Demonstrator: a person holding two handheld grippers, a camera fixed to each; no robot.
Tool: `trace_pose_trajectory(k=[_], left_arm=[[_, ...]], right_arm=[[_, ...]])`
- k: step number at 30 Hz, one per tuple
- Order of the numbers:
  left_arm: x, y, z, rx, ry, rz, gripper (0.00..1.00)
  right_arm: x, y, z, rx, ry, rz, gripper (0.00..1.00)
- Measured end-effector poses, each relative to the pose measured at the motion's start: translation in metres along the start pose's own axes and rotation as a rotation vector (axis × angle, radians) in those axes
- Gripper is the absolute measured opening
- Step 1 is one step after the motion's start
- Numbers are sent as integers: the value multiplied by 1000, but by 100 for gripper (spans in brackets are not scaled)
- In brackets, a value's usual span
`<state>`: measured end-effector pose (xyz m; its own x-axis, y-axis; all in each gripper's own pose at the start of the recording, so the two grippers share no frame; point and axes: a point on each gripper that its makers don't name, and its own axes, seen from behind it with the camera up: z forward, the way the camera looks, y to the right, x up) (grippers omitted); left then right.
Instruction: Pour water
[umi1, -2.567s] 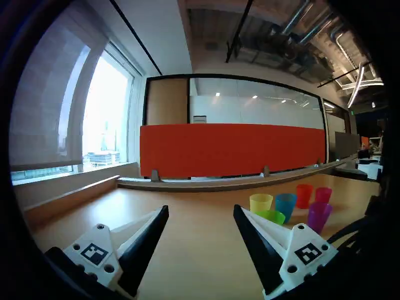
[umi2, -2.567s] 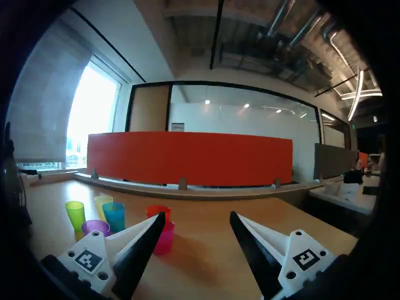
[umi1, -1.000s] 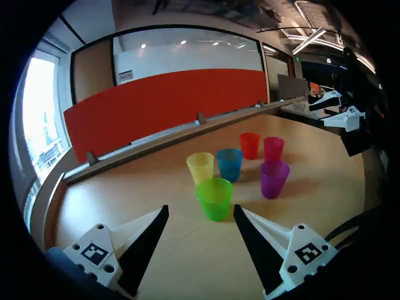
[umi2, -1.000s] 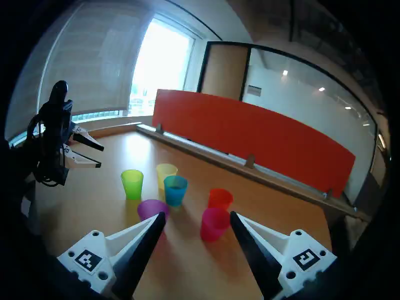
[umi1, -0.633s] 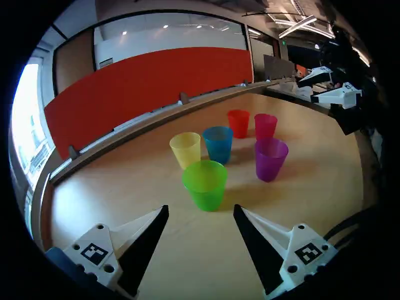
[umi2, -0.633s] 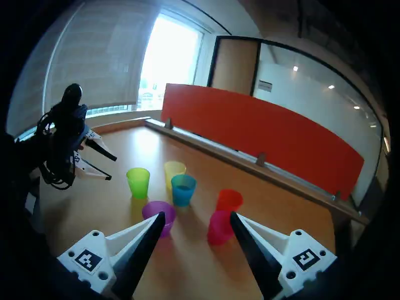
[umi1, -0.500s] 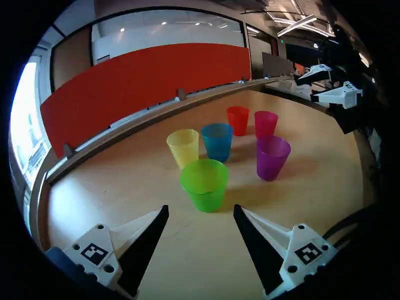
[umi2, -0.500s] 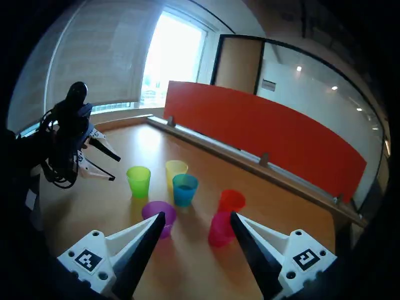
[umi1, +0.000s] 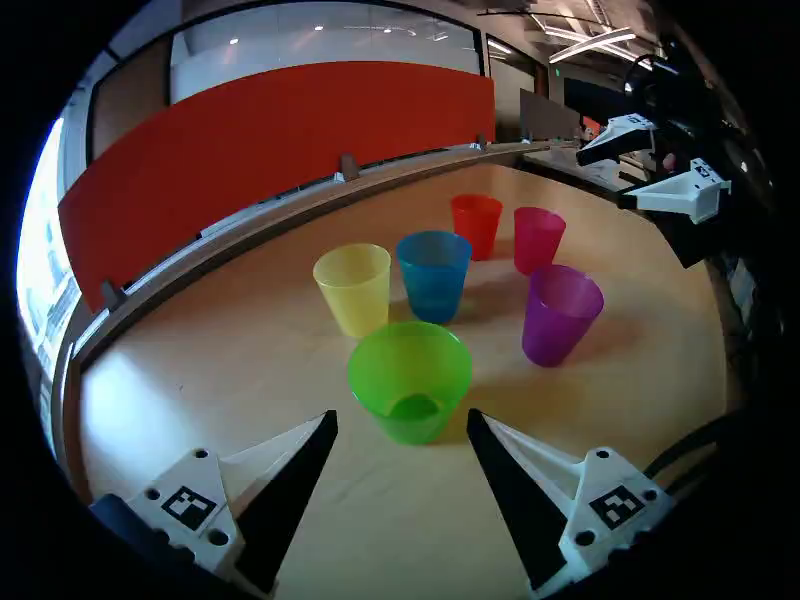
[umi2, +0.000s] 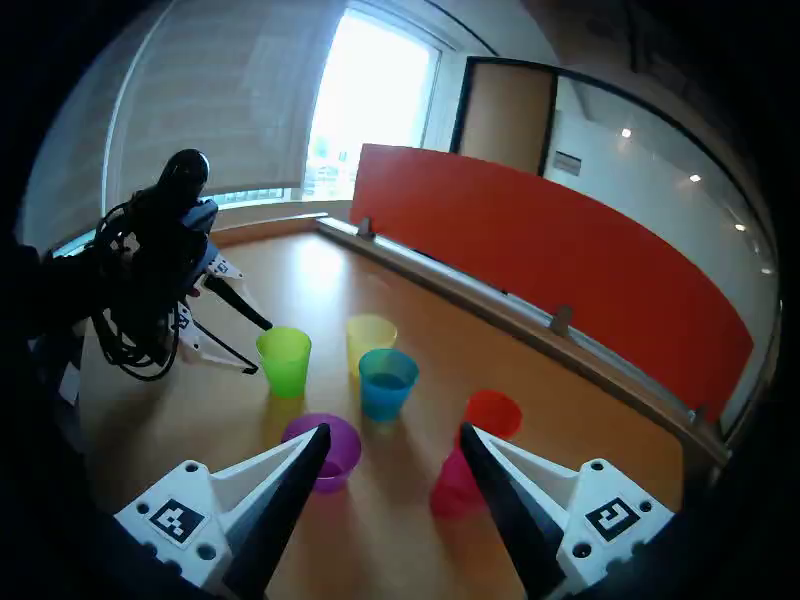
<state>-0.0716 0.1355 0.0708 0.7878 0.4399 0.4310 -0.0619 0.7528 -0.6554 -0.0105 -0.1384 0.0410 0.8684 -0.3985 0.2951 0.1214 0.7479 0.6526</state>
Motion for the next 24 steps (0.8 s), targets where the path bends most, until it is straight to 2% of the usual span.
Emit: trace_pose_trajectory(k=[13, 24], left_arm=[[8, 4, 24, -42, -6, 1, 96], [12, 5, 37, -47, 3, 26, 96]], right_arm=[[7, 7, 29, 26, -4, -17, 100], [4, 8, 42, 39, -8, -21, 100]])
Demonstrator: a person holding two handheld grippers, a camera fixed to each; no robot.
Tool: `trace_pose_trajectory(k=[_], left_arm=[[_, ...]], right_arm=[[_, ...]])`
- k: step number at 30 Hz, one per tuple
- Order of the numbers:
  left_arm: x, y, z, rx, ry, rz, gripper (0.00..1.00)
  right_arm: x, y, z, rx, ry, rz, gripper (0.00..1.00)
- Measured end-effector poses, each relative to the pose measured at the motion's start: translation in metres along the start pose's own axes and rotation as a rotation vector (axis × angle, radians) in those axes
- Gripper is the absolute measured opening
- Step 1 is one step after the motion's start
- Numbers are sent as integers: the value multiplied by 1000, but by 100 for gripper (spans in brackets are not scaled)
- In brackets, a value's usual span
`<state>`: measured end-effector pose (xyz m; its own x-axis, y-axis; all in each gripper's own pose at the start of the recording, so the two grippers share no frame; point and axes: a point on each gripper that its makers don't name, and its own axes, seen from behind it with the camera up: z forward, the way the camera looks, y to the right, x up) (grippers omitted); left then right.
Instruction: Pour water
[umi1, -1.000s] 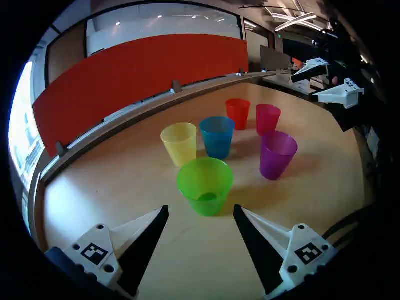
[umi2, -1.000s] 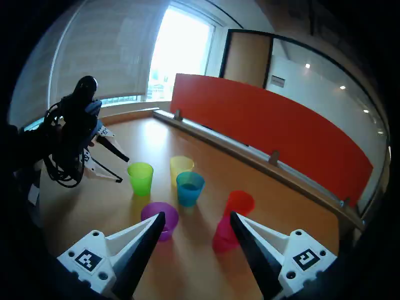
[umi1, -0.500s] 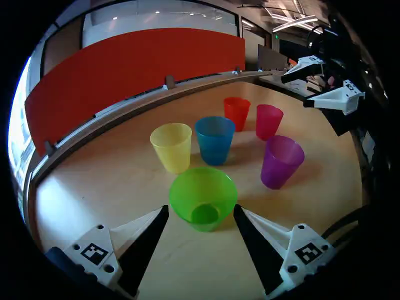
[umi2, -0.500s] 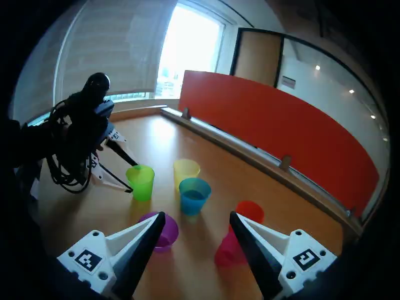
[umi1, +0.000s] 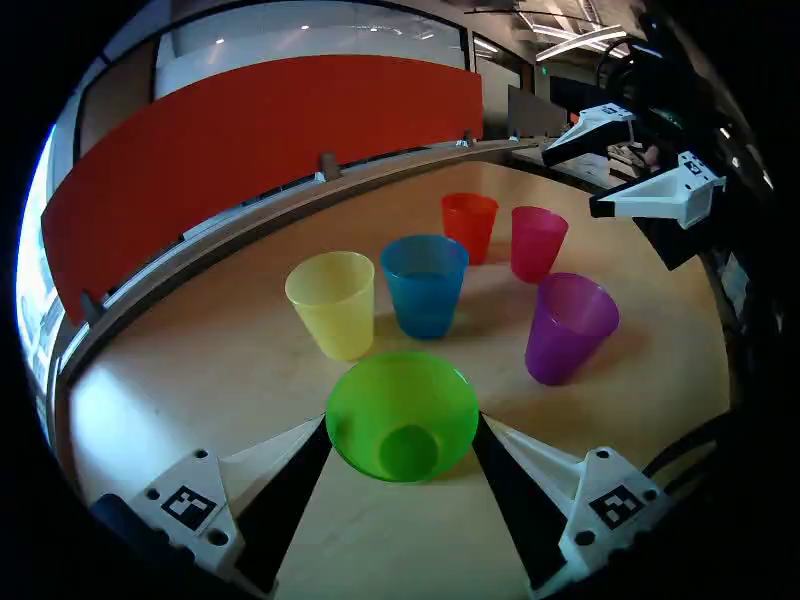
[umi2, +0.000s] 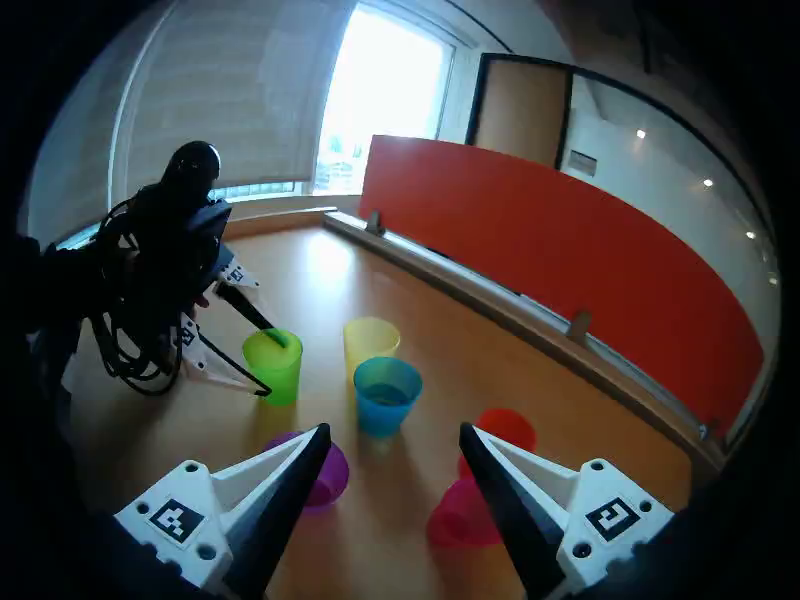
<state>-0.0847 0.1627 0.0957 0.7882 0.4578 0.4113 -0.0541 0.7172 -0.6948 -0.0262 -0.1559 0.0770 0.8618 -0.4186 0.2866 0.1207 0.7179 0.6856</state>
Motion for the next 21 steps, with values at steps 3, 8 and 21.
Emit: trace_pose_trajectory(k=[3, 8, 21], left_arm=[[2, -1, 2, 9, 5, 11, 92], [-1, 0, 2, 16, -2, 32, 90], [-1, -1, -1, 17, 5, 14, 86]], right_arm=[[1, 1, 2, 1, 4, 2, 100], [2, 1, 4, 4, 4, 2, 100], [6, 1, 20, 17, -16, -16, 100]])
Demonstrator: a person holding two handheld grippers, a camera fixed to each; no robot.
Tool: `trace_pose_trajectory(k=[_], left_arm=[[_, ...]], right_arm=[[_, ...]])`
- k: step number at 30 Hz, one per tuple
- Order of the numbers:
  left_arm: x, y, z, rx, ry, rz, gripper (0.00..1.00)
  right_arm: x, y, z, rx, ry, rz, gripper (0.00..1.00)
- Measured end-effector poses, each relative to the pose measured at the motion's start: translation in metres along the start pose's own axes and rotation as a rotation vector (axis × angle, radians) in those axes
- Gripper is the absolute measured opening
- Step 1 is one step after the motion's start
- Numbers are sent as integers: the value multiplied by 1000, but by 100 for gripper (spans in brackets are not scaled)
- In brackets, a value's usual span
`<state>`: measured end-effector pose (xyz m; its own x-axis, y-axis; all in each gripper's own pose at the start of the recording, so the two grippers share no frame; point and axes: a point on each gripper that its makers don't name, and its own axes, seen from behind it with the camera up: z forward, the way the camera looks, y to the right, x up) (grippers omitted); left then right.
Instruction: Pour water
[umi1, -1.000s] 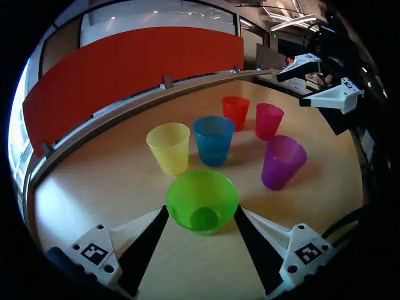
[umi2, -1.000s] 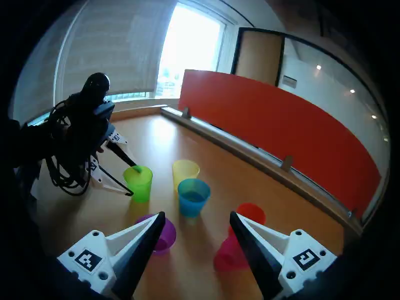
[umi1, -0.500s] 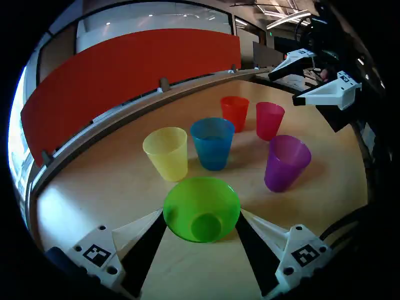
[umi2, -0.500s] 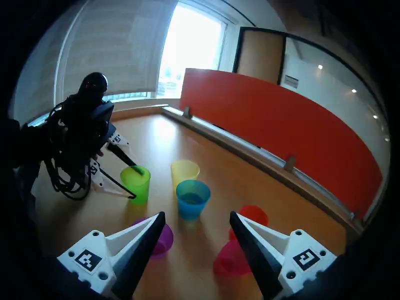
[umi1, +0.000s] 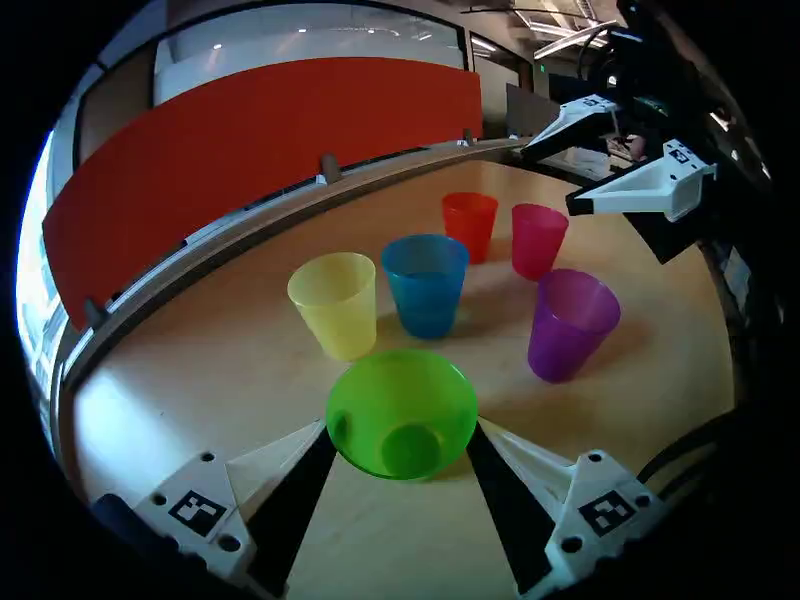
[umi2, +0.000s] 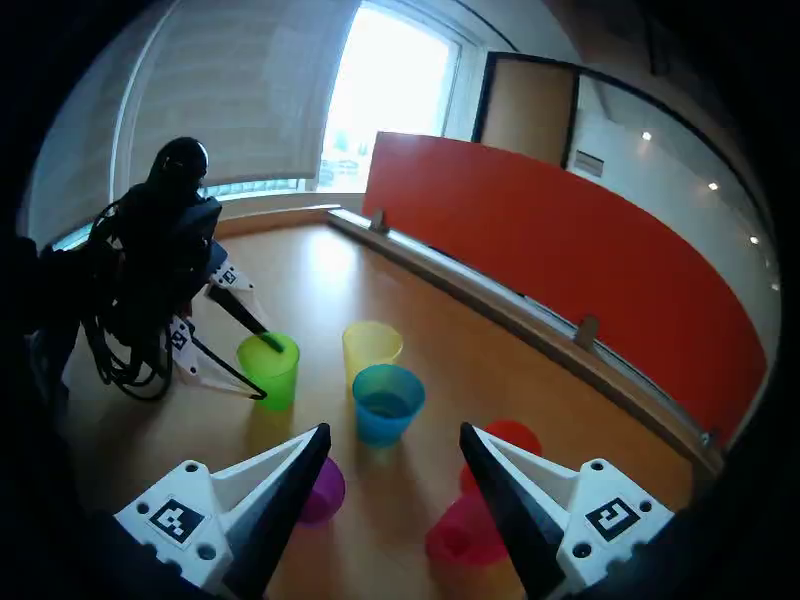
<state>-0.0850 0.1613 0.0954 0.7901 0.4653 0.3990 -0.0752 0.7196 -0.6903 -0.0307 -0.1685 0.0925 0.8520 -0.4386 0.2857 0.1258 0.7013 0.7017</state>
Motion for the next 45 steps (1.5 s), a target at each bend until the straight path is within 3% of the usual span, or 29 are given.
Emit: trace_pose_trajectory(k=[25, 45], left_arm=[[7, 0, -27, 6, 38, -15, 85], [10, -2, -35, 0, 58, -28, 85]], right_arm=[[-13, -11, 69, 73, -153, 3, 100], [-29, -8, 102, 81, -269, 53, 100]])
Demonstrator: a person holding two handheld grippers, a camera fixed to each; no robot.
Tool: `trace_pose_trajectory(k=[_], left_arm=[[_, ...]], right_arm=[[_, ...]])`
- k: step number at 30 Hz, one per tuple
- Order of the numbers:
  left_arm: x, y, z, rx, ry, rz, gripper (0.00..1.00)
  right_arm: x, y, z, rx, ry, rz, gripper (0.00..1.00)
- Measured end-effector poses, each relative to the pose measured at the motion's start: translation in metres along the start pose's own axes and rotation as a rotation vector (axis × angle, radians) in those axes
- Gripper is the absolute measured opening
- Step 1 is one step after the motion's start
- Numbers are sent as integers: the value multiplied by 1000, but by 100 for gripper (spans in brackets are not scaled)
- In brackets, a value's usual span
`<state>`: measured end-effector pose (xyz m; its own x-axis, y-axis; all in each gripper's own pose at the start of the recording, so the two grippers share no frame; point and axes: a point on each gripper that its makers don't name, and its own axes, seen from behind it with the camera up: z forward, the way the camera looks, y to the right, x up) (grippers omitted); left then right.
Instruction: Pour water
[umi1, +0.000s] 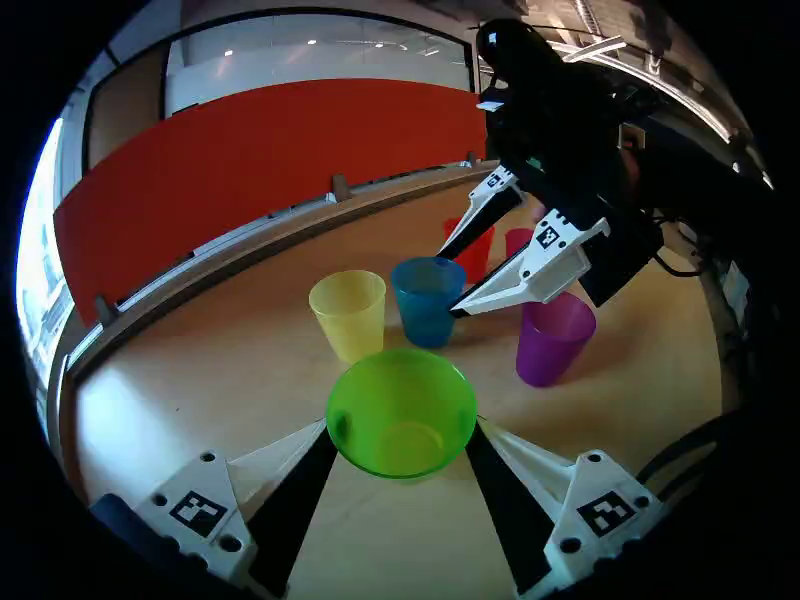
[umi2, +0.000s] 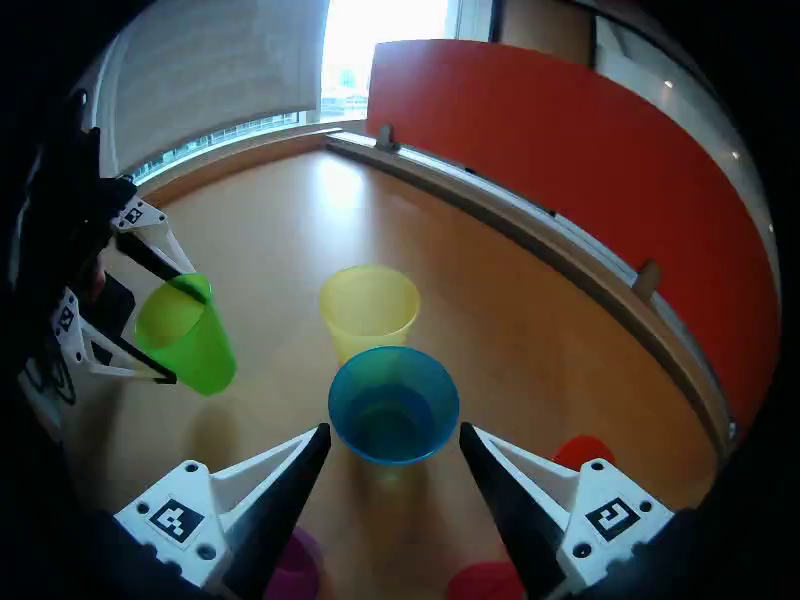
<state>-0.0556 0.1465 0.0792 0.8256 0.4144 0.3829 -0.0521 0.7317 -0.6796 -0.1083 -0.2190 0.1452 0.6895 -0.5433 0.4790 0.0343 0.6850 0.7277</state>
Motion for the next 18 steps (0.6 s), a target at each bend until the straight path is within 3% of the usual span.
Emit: trace_pose_trajectory(k=[18], left_arm=[[4, 2, -2, -10, 11, 12, 85]], right_arm=[[5, -1, 11, -5, -38, 86, 100]])
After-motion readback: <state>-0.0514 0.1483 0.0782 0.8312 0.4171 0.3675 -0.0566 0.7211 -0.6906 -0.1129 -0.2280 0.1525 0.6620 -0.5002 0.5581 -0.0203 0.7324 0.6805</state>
